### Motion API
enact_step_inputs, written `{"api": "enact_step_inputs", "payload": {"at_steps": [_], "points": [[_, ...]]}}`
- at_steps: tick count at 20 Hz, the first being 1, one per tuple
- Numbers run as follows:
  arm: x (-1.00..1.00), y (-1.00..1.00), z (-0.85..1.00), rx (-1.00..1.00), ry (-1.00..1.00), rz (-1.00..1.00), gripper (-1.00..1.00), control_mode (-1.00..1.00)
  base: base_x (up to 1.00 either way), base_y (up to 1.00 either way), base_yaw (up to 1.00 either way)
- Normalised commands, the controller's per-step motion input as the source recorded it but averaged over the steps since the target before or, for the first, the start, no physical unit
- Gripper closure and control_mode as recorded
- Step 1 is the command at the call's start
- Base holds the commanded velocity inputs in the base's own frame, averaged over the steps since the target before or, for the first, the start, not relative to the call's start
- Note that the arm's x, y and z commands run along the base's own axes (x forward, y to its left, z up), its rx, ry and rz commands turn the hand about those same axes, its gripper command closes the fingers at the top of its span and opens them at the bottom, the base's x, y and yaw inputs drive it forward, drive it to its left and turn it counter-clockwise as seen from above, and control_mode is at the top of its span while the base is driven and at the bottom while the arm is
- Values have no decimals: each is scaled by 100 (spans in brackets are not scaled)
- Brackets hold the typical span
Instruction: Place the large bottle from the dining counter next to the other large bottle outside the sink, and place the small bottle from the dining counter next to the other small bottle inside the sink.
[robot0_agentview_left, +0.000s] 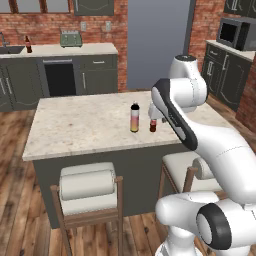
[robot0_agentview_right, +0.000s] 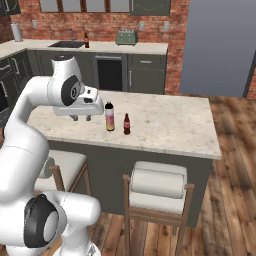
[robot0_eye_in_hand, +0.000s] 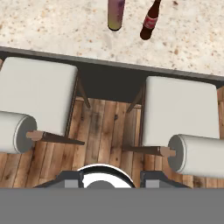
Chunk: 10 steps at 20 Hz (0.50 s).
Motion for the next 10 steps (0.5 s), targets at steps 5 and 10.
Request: {"api": "enact_step_inputs", "payload": {"at_steps": [5, 10], "points": [[1, 1, 0, 0, 0, 0, -100, 100, 0, 0, 0], [0, 0, 0, 0, 0, 0, -100, 100, 68, 2, 0]]}}
